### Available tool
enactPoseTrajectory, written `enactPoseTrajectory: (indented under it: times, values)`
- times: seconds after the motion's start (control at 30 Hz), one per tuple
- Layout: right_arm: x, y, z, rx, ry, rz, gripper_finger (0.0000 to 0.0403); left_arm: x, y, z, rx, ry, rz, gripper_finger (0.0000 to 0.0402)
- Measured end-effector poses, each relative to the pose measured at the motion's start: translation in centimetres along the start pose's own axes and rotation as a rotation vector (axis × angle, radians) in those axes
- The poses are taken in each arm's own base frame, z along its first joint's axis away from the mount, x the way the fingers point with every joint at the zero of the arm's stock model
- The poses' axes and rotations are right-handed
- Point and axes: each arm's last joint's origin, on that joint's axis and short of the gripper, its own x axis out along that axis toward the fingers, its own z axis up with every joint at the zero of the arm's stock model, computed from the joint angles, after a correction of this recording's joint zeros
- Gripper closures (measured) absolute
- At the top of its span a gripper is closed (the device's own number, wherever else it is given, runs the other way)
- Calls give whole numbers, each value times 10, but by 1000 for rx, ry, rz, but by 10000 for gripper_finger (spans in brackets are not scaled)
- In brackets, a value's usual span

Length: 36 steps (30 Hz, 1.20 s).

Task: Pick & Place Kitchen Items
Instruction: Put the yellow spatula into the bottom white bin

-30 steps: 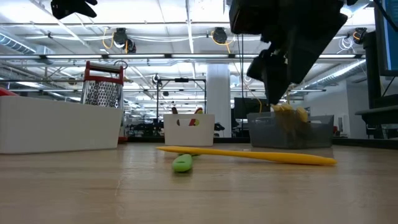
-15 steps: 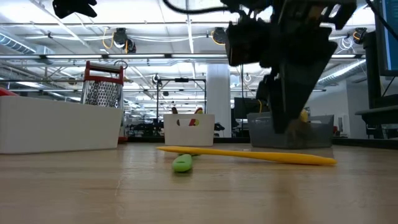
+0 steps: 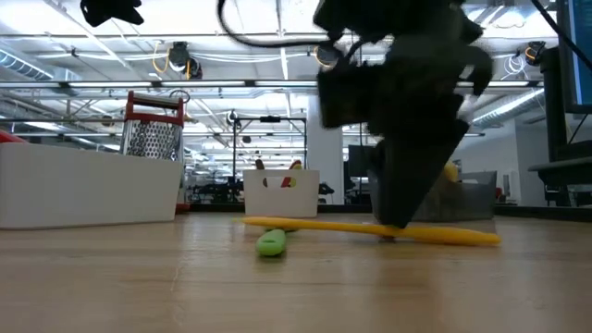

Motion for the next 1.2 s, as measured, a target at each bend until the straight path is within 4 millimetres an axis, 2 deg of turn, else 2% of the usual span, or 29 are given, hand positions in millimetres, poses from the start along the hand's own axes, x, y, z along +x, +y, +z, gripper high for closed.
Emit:
enactPoseTrajectory:
  times: [0.2,0.53,0.63,0.73,1.0,1.13,1.2]
  values:
    - [6,-3,8,-8,-114,-82,193,0,0,0,-4,3,-5,238]
    - [10,-12,14,-25,-164,-148,200,0,0,0,-16,2,-5,238]
    - [11,-14,15,-31,-186,-189,221,0,0,0,-19,3,-5,238]
    - [22,-18,14,-26,-193,-242,254,0,0,0,-31,2,-3,238]
    - [45,-28,10,62,-165,-282,378,0,0,0,-60,0,-2,238]
    - [44,-28,11,91,-178,-275,383,0,0,0,-69,0,-2,238]
    - [38,-27,14,103,-197,-261,383,0,0,0,-72,0,-2,238]
